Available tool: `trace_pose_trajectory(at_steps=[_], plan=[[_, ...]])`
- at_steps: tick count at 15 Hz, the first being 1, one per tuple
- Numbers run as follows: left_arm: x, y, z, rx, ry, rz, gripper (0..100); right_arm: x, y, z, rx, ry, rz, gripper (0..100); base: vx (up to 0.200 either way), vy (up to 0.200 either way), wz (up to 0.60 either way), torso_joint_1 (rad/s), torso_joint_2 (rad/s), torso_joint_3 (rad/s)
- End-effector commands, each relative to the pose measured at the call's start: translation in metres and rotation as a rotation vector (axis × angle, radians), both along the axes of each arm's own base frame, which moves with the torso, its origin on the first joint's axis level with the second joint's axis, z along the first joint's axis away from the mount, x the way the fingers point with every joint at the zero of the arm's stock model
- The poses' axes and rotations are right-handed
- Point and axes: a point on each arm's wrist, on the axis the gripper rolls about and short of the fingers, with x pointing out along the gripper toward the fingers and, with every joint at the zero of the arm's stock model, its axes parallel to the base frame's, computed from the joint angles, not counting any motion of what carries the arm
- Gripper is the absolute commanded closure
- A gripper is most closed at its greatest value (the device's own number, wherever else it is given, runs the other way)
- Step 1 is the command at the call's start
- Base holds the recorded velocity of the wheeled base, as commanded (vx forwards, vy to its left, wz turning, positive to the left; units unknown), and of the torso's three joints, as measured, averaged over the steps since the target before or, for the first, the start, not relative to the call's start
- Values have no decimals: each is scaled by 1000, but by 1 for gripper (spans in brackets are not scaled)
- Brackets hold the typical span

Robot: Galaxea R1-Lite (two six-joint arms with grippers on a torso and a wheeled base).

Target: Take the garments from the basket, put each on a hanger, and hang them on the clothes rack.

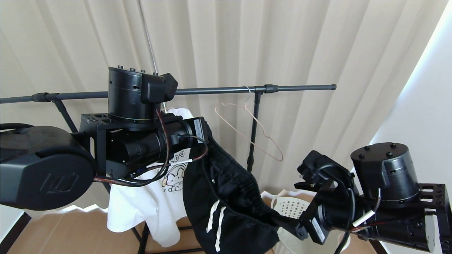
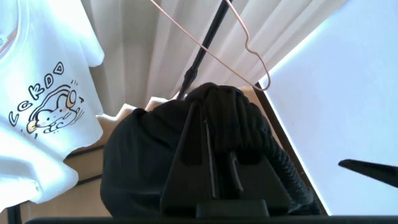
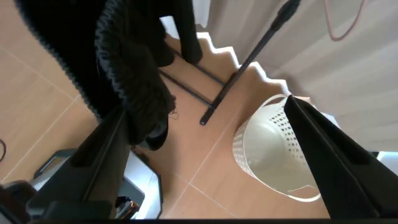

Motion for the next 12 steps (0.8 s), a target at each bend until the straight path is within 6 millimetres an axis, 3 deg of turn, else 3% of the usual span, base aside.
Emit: trace_pose_trajectory(at_steps=[1,8,12], plan=[[1,0,1,1,-6,14,100,-11,-6,6,51,9,91,0,0,0,0,0,0,0],[1,-1,1,-11,-42,43,100,-22,-15,14,106,-1,186,0,0,0,0,0,0,0],[-9,-10,-9,17,-19,-4,100,-18,-12,15,135,-35,190,0,0,0,0,0,0,0]])
